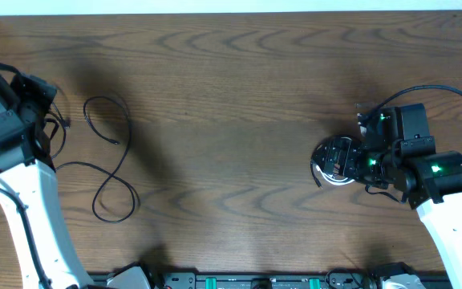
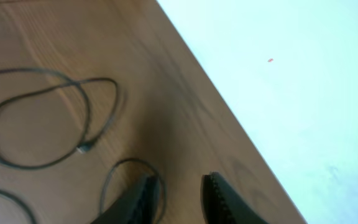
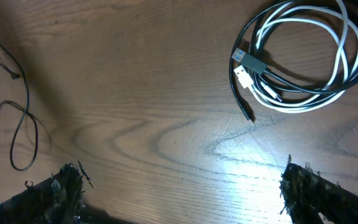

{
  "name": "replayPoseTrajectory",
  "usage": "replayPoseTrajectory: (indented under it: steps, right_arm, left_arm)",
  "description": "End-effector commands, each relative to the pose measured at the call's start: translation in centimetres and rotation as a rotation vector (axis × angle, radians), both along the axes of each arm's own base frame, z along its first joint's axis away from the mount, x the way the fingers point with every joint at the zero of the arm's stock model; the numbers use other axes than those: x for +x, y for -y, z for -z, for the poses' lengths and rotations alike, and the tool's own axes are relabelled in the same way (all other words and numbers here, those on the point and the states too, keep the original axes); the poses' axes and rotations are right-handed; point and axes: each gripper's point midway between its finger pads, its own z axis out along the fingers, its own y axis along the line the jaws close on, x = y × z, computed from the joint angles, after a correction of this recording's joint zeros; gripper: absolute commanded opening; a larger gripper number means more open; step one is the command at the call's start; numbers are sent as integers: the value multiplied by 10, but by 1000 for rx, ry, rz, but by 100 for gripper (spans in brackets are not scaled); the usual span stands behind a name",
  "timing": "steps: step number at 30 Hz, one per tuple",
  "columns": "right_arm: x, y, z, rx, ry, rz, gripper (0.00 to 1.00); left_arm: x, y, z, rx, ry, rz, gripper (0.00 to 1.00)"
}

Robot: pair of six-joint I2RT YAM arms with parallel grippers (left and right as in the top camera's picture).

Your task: Untangle cables

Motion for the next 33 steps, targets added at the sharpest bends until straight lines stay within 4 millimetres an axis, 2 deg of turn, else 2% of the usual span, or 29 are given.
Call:
replayPoseTrajectory:
  steps: [1, 2, 3, 6, 13, 17, 22, 28, 31, 33]
  right_arm:
    - [1, -2, -3, 5, 6, -6, 99]
    - [1, -2, -3, 5, 7, -6, 99]
    - [1, -2, -3, 5, 6, -6, 99]
    - [1, -2, -3, 5, 6, -6, 99]
    - [1, -2, -3, 5, 7, -6, 99]
    - [1, -2, -3, 5, 6, -6, 99]
    - [1, -2, -3, 5, 6, -6, 99]
    - [1, -2, -3, 5, 7, -6, 99]
    - [1, -2, -3, 5, 6, -6, 99]
    - [1, -2, -3, 5, 6, -6, 99]
  left_arm:
    - [-18, -23, 40, 28, -174, -124, 34]
    - [-22, -27, 51, 30, -216, -147, 39]
    - [-26, -31, 70, 24, -281, -168, 48]
    - [-26, -32, 107, -20, -375, -170, 67]
    - [-40, -30, 206, -197, -625, -233, 70]
    - [-51, -29, 250, -250, -738, -237, 70]
    - [-52, -21, 284, -318, -792, -210, 69]
    - [-51, -18, 298, -340, -805, -200, 63]
    - [-52, -18, 303, -342, -813, -200, 54]
    - [-53, -17, 306, -347, -821, -200, 41]
